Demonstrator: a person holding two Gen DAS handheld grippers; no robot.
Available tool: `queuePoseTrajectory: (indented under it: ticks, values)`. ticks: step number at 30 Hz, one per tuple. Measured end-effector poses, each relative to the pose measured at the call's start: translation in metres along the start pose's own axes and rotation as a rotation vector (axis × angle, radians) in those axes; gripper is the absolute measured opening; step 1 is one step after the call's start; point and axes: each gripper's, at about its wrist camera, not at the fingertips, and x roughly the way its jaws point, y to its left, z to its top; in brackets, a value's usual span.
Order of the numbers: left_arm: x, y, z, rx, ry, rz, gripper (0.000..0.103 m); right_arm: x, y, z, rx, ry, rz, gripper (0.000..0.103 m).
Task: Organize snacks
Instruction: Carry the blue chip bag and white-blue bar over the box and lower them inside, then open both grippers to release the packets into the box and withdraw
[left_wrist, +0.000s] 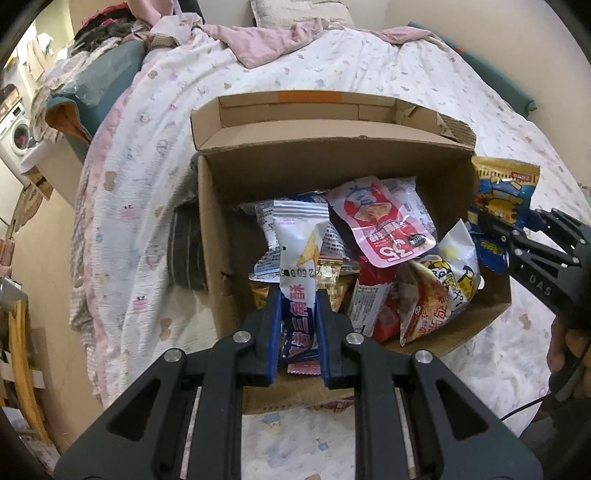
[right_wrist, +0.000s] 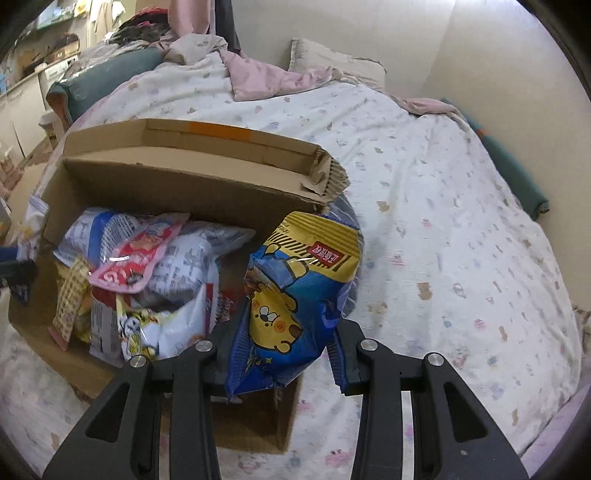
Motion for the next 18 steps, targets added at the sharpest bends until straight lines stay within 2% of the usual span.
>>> queuePoseTrajectory:
  ticks: [2, 4, 8, 12, 13, 15, 17, 18]
  values:
    - [0.005, 0.002, 0.002, -0.015, 0.018, -0.026, 0.014, 0.002, 0.000, 0.006, 0.029, -0.011, 0.058, 0.041]
    - [0.008, 0.003, 0.003, -0.016, 0.022, -0.025, 0.015, 0.001, 0.005, 0.009, 0.026, -0.034, 0.061, 0.044]
    - [0.009, 0.008, 0.005, -0.034, 0.030, -0.041, 0.015, -0.003, 0.012, 0.016, 0.035, -0.075, 0.074, 0.079]
    - [0.007, 0.010, 0.007, -0.056, 0.037, -0.072, 0.015, -0.007, 0.009, 0.018, 0.054, -0.103, 0.063, 0.081]
    - [0.006, 0.010, 0.007, -0.060, 0.046, -0.085, 0.018, -0.008, 0.005, 0.018, 0.074, -0.109, 0.073, 0.081]
    - [0.005, 0.010, 0.008, -0.066, 0.055, -0.112, 0.034, -0.011, -0.002, 0.017, 0.119, -0.111, 0.118, 0.081]
    - [0.001, 0.009, 0.008, -0.065, 0.049, -0.131, 0.059, -0.013, -0.007, 0.017, 0.150, -0.115, 0.140, 0.082]
    - [-0.001, 0.008, 0.007, -0.060, 0.046, -0.135, 0.064, -0.014, -0.008, 0.017, 0.155, -0.118, 0.150, 0.082]
